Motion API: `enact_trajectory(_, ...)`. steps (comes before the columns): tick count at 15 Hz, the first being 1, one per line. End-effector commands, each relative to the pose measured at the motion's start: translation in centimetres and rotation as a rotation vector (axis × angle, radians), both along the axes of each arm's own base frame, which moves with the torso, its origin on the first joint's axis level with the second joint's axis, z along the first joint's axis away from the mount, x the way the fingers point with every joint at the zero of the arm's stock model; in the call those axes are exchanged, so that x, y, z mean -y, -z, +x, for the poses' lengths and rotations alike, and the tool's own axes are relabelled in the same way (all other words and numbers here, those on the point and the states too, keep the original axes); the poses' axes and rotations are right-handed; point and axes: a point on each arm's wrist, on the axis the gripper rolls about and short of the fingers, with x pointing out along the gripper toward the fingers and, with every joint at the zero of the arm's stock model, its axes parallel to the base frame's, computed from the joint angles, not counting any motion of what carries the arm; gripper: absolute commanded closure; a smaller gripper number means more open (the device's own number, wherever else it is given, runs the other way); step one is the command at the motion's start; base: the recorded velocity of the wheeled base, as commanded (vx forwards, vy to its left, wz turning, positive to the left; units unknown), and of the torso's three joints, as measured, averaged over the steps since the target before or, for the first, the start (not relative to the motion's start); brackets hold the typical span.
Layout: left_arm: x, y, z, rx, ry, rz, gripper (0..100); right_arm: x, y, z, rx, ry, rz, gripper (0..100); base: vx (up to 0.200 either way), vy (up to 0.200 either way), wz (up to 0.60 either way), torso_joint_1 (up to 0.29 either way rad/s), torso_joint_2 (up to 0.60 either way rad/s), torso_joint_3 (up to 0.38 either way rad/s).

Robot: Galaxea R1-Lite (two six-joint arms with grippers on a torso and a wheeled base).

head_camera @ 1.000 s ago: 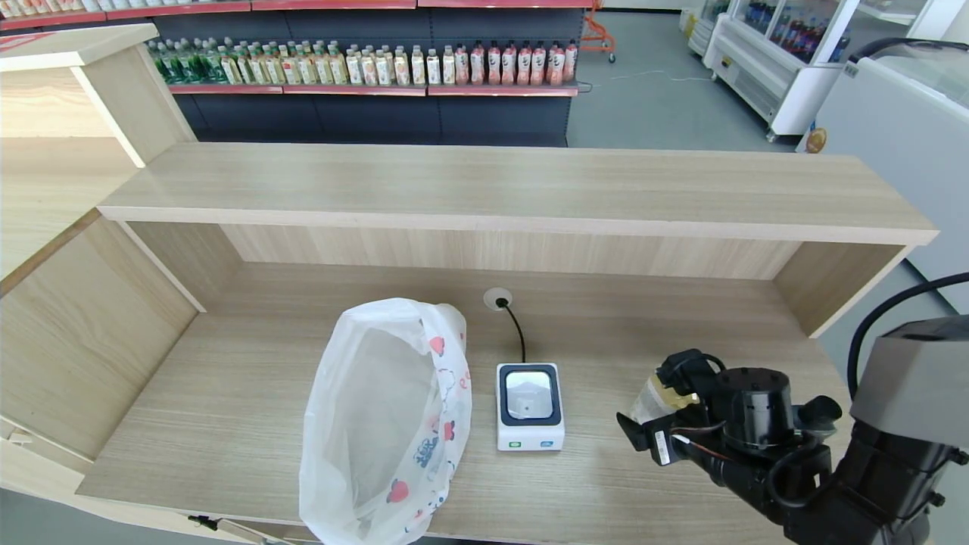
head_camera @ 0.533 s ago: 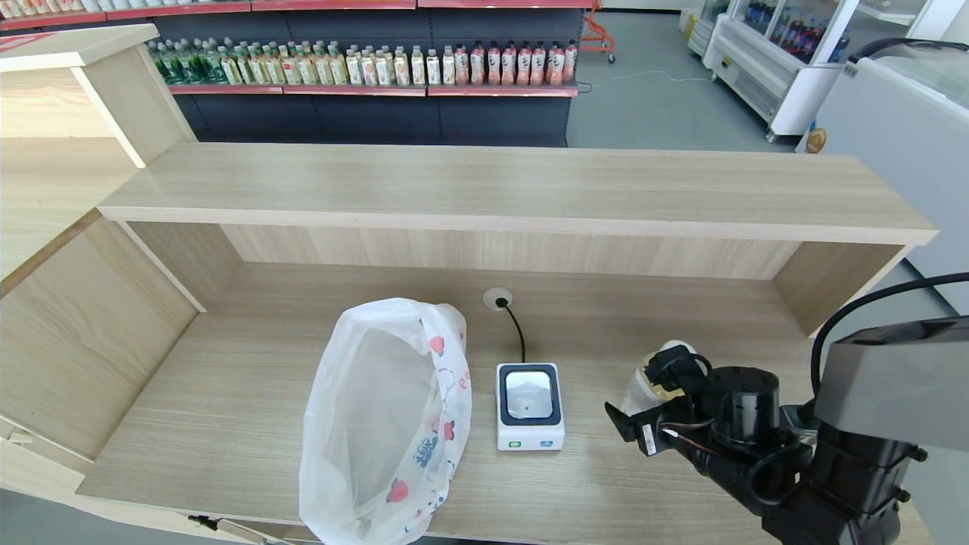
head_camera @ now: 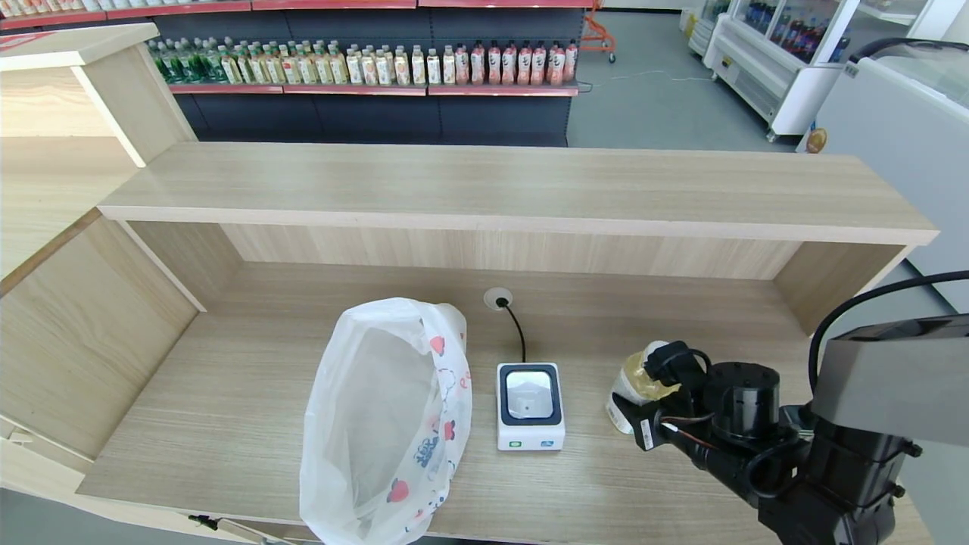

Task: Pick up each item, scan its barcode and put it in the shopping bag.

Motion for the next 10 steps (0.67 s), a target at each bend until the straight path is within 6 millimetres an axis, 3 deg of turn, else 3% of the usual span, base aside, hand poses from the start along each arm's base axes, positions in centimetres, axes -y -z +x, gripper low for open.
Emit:
enact_trajectory(1, 0.0, 0.0, 0.0, 0.0, 0.0, 0.001, 0, -0.1, -0.3, 0.5, 0.027, 0.0, 0.001, 100, 0.0, 0.0, 0.0, 0.0, 0.0, 0.0)
enact_trajectory(6, 0.0, 0.0, 0.0, 0.0, 0.0, -0.001, 0, -0.1, -0.4, 0.9, 0.059, -0.035, 0.02, 100, 0.0, 0.0, 0.0, 0.0, 0.0, 0.0)
enact_trajectory(9, 0.0, 0.0, 0.0, 0.0, 0.0, 0.001, 0, 0.5, -4.8, 0.0, 0.111, -0.076, 0.214, 100, 0.0, 0.0, 0.0, 0.0, 0.0, 0.0)
enact_trajectory(10, 0.0, 0.0, 0.0, 0.0, 0.0, 0.001, 0, 2.0, -6.2, -0.6, 0.073, -0.109, 0.244, 100, 0.0, 0.0, 0.0, 0.0, 0.0, 0.0)
